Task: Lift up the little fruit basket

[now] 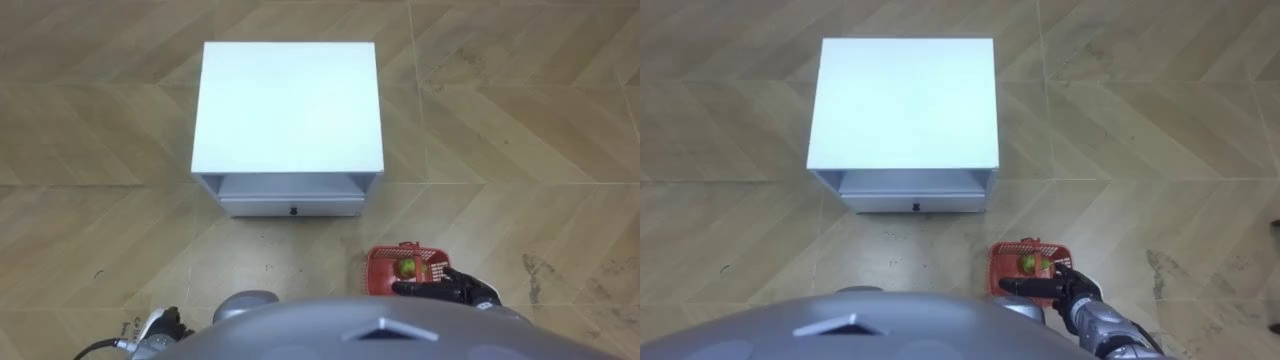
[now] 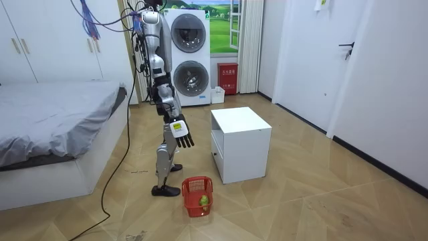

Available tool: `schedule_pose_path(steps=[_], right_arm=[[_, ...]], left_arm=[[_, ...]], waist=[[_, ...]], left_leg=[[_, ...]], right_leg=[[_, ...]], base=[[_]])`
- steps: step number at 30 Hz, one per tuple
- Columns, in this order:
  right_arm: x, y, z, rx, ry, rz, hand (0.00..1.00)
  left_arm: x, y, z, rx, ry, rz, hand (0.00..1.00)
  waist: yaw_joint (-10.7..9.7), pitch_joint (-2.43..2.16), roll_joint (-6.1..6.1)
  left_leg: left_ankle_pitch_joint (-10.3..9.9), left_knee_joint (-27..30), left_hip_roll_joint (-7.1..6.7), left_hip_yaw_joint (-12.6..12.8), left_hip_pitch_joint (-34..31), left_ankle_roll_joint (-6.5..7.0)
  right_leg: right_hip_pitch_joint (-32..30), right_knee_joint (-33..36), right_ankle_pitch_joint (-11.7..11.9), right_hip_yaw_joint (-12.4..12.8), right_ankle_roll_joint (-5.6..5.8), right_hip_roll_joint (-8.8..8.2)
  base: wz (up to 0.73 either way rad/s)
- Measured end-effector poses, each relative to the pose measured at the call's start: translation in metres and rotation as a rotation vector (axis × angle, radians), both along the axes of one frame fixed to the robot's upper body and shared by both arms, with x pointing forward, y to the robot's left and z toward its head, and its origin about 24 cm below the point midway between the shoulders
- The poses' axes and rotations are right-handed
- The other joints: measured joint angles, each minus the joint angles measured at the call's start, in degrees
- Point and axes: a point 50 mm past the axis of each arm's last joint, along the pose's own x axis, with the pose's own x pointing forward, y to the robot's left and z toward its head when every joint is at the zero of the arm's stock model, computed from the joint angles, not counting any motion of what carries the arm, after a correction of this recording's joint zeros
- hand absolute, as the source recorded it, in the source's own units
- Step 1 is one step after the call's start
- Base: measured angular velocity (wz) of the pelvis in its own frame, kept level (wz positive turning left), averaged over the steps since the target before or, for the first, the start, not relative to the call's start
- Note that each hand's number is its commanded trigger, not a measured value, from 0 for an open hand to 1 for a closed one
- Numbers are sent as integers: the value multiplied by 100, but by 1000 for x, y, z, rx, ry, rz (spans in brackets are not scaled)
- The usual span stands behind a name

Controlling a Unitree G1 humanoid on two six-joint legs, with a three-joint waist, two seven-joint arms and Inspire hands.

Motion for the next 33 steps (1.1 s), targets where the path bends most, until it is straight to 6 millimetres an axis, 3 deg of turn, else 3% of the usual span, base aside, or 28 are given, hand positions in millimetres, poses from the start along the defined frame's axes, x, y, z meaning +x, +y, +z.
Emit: schedule_pose_path(steps=[11,18,33], right_arm=[[0,0,0,3,5,-1,0],[1,-1,0,0,4,-2,0],[1,-1,0,-1,0,-1,0]], left_arm=[[-1,0,0,-8,5,2,0],[0,-1,0,-16,4,2,0],[0,-2,-1,-25,6,0,0]], waist=[[7,-23,-8],[6,-16,44],[5,-11,39]], left_leg=[[0,30,-2,8,-89,0],[-1,31,4,8,-93,1],[-2,24,3,25,-100,2]], right_leg=[[-84,12,1,0,0,-4],[-97,31,1,-2,0,-3],[-95,30,0,-5,0,-6]], base=[[0],[0],[0]])
